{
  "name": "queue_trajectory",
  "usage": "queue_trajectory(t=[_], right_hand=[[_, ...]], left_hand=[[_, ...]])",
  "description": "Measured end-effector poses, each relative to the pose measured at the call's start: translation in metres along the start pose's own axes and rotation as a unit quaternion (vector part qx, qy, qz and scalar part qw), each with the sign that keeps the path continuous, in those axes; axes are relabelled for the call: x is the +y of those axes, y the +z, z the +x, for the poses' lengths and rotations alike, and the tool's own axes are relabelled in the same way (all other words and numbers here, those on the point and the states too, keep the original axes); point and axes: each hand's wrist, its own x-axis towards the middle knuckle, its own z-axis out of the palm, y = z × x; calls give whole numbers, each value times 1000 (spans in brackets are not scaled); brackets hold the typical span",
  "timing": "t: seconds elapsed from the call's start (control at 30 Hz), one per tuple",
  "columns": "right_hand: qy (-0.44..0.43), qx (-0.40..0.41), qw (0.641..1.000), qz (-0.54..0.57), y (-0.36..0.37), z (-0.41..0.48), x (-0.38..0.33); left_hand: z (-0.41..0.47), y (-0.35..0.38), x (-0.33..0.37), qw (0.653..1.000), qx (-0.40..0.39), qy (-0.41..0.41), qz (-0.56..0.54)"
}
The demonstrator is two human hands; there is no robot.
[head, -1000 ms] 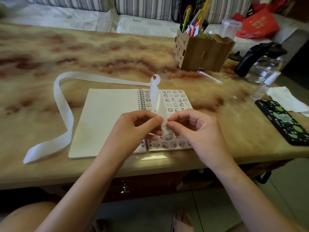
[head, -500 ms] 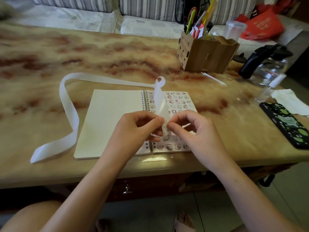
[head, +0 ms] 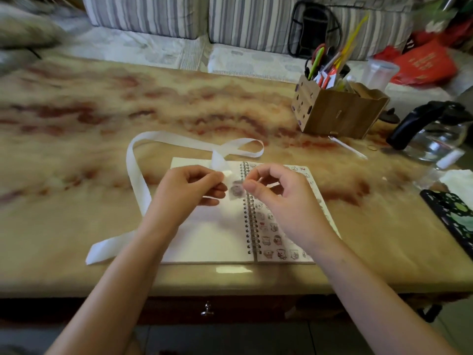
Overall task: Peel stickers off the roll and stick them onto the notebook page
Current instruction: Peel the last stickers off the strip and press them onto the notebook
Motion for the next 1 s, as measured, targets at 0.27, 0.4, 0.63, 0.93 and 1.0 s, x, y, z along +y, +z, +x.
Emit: queue_trajectory(t=[0.27, 0.4, 0.63, 0.93, 1.0], right_hand=[[-28, -44, 998, 41, 27, 39, -9], [-24, -44, 997, 60, 39, 45, -7], [-10, -40, 996, 73, 56, 54, -2], [34, -43, 990, 132, 65, 54, 5], [43, -45, 988, 142, 68, 55, 6]], left_hand=[[17, -27, 6, 999, 17, -27, 27], [19, -42, 5, 999, 29, -37, 28], [13, -49, 1, 986, 2, -100, -136], [2, -53, -5, 996, 13, -47, -70], [1, -54, -8, 996, 19, -47, -70]])
